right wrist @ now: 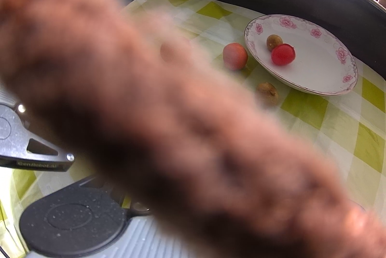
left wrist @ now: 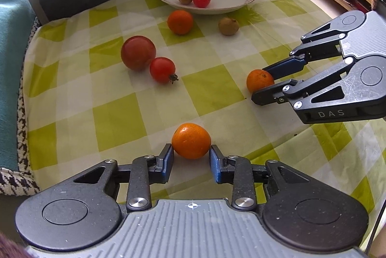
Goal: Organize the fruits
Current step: 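Close the left tool on the larger tangerine while the right tool holds its tangerine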
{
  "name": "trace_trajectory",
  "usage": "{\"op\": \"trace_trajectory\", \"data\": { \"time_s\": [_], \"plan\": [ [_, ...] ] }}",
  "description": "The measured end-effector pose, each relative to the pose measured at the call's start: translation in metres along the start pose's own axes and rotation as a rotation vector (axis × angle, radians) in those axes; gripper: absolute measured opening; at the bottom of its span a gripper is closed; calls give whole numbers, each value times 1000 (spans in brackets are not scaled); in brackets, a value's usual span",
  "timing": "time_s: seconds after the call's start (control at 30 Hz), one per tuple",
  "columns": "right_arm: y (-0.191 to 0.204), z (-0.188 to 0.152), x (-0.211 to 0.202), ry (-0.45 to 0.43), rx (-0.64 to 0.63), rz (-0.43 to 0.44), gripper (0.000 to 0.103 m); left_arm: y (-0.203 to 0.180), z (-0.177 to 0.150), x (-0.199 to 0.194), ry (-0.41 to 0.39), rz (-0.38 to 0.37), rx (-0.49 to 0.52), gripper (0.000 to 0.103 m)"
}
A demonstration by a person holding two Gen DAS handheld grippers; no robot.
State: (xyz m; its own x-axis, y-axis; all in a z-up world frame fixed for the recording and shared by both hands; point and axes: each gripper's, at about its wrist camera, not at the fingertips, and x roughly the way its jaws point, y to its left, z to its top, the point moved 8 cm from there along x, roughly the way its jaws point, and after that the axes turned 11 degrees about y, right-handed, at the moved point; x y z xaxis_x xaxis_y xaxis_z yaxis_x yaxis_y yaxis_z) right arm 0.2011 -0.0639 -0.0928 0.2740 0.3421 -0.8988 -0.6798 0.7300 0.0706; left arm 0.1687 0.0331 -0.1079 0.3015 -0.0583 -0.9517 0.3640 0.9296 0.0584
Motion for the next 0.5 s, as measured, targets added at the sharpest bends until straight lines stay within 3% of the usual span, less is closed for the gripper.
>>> {"op": "trace_trajectory", "data": {
  "time_s": [0.37,0.5],
  "plan": [
    [-5,-8,-2,-18,-27,-3,34,-10,16,4,-20,2,35,47],
    [-5,-8,-2,-23,-18,29,42,-7,24,3,-31,-12,12,53]
  ]
}}
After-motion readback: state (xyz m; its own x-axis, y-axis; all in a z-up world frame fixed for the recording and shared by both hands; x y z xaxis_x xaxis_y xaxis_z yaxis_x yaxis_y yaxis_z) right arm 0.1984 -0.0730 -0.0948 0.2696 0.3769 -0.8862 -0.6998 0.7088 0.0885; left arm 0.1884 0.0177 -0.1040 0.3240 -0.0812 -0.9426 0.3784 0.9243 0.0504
